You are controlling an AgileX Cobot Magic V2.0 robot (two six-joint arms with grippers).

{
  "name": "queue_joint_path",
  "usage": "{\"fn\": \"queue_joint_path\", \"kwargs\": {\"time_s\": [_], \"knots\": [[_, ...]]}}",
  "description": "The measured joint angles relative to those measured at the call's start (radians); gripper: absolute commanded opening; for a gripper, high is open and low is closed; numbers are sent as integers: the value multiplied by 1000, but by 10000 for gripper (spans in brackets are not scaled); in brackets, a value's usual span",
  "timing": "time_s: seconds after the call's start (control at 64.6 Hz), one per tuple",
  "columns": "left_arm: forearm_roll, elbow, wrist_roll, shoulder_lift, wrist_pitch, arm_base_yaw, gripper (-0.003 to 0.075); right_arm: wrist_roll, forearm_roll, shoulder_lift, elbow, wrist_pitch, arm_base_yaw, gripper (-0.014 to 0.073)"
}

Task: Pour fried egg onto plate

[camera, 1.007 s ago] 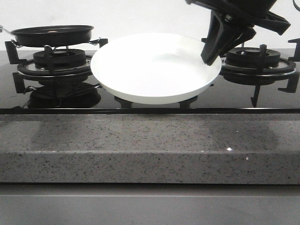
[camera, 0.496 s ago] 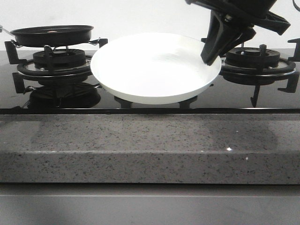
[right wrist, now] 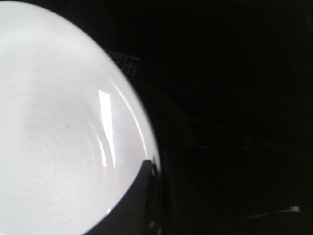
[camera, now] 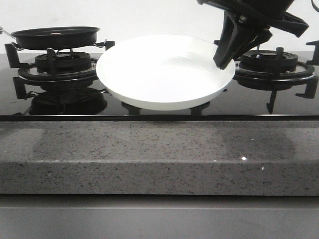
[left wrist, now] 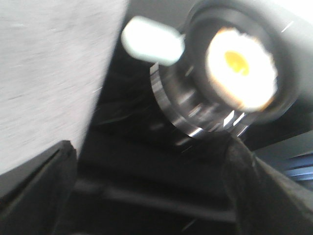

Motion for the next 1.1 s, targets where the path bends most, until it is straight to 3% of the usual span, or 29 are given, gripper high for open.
{"fn": "queue_joint_path", "kwargs": {"time_s": [0.17,0.542,0.743,1.1], "knots": [[-243,-45,56,130,-2,40,600,0,0,0,0,0,0,-69],[-531,-57,80,369,-24,42,600,0,0,0,0,0,0,-69],[-729,-59,167,467,-20,42,592,0,2,0,0,0,0,-69],[-862,-65,230,533,34,42,386,0,2,0,0,0,0,-69]]}}
